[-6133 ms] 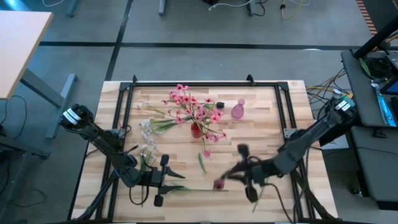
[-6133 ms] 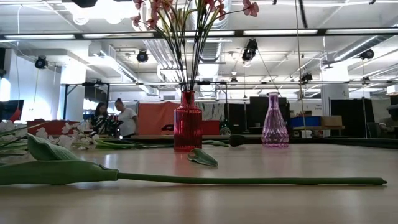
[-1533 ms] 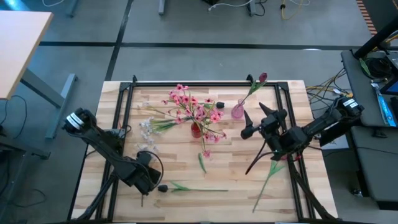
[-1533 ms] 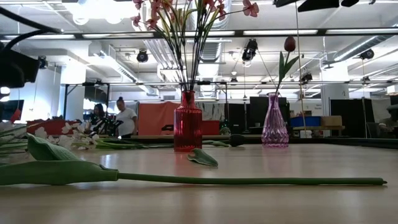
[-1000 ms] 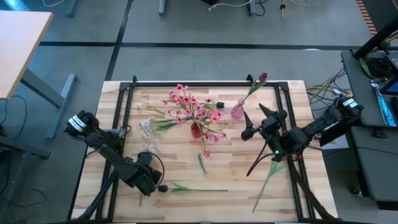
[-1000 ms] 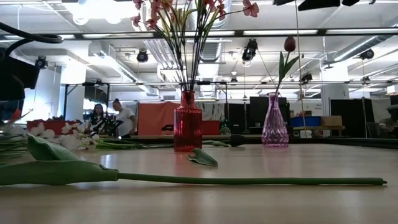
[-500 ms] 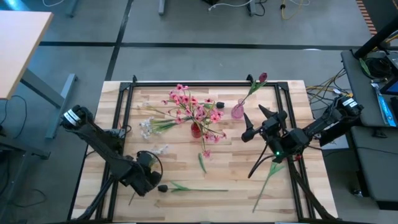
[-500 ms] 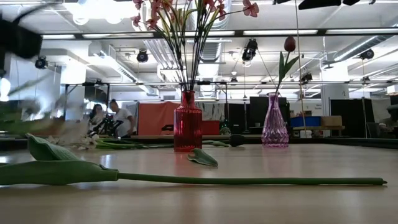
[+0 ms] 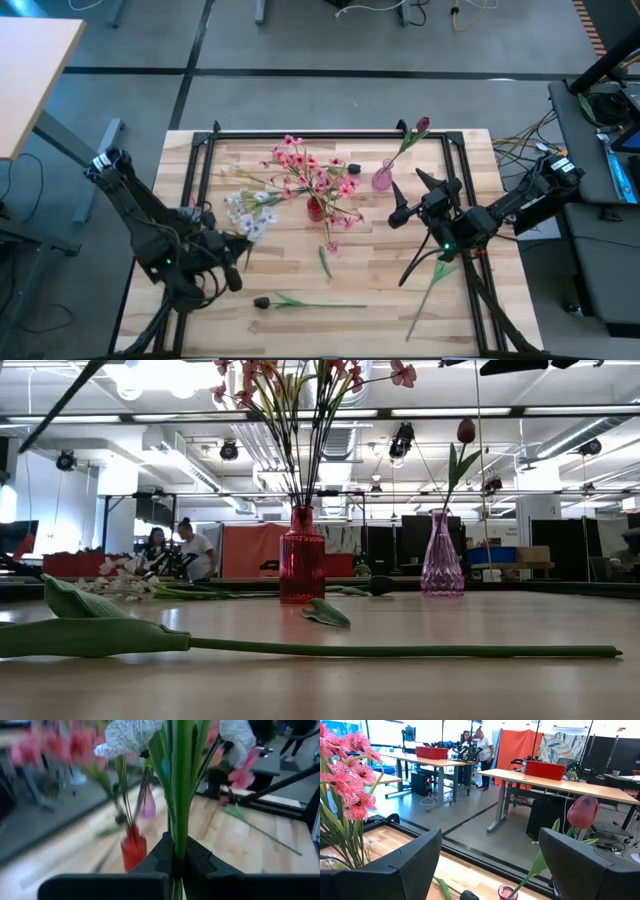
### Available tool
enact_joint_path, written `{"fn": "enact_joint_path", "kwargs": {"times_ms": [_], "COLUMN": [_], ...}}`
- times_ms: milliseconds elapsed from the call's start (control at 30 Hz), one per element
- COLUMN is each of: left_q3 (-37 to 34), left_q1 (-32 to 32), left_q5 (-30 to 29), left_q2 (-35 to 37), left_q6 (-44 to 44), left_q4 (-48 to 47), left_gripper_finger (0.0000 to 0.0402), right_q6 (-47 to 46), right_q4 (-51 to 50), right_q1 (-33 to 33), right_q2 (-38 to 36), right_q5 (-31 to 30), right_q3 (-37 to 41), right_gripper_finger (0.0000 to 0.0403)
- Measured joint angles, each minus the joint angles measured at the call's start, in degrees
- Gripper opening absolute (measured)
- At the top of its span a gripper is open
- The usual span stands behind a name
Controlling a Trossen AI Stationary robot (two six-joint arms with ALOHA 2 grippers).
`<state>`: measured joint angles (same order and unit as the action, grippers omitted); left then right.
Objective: Sort flowers into vase by color
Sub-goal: Put the bottom white flowers into the red vase
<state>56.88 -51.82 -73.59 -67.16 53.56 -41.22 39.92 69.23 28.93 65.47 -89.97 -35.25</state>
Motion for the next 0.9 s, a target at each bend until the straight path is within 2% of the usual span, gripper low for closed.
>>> {"fn": "enact_joint_path", "kwargs": {"times_ms": [100,133,300,433,533,667,900], "left_q3": [-0.02,-0.02,-0.04,-0.29,-2.34,-9.29,-23.83], "left_q1": [1.04,1.55,3.87,6.96,11.62,19.82,30.86], "left_q5": [0.34,2.60,22.02,32.17,38.41,44.85,47.80], "left_q2": [2.29,2.86,3.66,3.68,3.68,3.66,2.94], "left_q6": [-13.10,-18.55,-50.83,-67.64,-72.32,-72.61,-73.56], "left_q4": [6.80,10.63,33.57,45.96,51.68,62.17,88.80], "left_gripper_finger": [0.0000,0.0000,0.0000,0.0000,0.0000,0.0000,0.0000], "right_q6": [-0.32,-0.32,-0.48,-0.48,-0.48,-0.48,-1.64], "right_q4": [-0.02,-0.04,-0.04,-0.04,-0.04,-0.04,-0.61], "right_q1": [0.00,0.00,0.00,0.00,0.00,-0.02,-0.02], "right_q2": [0.00,0.00,0.00,0.00,0.00,0.00,0.00], "right_q5": [0.00,0.00,0.00,0.00,0.00,0.00,0.01], "right_q3": [-0.01,-0.02,0.00,0.00,0.00,0.00,0.00], "right_gripper_finger": [0.0327,0.0327,0.0326,0.0325,0.0325,0.0325,0.0325]}}
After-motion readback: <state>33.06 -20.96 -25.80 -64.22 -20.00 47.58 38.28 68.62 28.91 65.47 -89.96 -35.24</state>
